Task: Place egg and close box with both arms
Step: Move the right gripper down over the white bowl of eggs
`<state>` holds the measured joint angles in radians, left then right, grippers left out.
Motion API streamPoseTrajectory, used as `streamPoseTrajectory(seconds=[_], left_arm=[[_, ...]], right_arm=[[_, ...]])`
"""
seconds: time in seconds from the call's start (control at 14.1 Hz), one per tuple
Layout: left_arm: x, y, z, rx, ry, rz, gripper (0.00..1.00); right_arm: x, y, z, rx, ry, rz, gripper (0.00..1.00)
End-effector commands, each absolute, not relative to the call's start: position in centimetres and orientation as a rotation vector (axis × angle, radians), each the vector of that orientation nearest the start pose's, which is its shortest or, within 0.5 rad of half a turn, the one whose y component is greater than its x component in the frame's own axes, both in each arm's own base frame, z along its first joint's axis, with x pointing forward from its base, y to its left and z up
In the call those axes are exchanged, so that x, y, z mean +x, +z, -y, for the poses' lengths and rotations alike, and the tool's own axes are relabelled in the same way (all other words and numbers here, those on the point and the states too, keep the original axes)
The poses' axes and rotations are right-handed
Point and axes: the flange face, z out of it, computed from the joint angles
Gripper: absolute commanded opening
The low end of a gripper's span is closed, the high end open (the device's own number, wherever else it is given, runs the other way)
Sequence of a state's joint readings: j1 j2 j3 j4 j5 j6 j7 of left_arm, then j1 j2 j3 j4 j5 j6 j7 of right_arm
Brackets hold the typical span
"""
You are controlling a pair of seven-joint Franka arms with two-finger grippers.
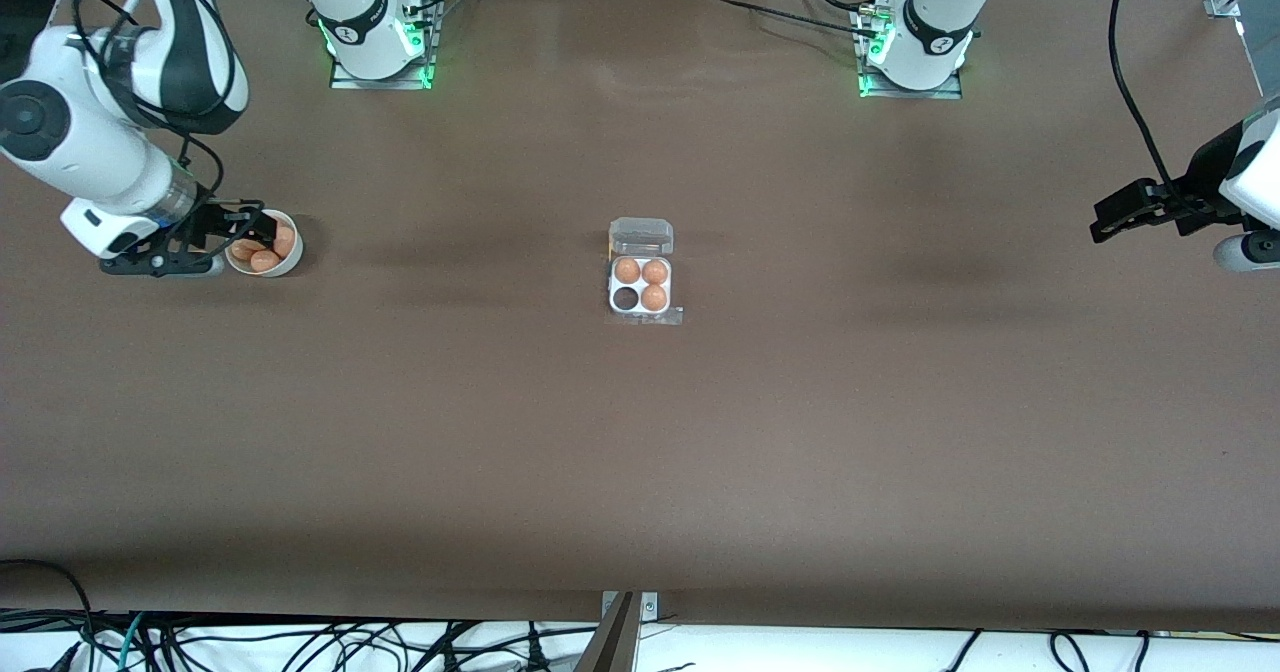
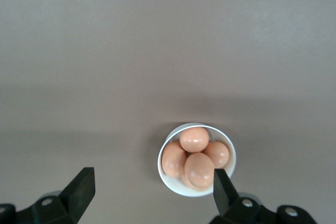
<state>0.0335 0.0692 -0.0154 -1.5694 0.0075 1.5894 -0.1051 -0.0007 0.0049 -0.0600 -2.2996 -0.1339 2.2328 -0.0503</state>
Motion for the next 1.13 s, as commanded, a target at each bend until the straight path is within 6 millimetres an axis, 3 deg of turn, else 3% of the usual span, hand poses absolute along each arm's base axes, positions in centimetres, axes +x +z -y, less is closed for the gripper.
streamPoseTrajectory(seconds=[0.0,0.21,0.5,0.92,1.06], left_arm=[[57.5,59.3,-1.2,-3.118,0.078,0.164,1.0],[57.5,59.3,-1.3,-3.118,0.078,0.164,1.0],[57.5,59.3,-1.3,-3.118,0.08,0.164,1.0],[57.5,59.3,-1.1,-3.119,0.078,0.162,1.0],[57.5,59.3,-1.1,-3.119,0.08,0.162,1.0]], right_arm=[[47.4,31.7,4.9,-3.228,0.06,0.21,1.0],[46.0,28.7,8.1,-3.216,0.01,0.294,1.0],[44.1,25.4,9.1,-3.206,0.011,0.345,1.0],[43.6,23.7,10.7,-3.2,0.032,0.417,1.0],[43.5,23.4,10.7,-3.198,0.046,0.415,0.9]])
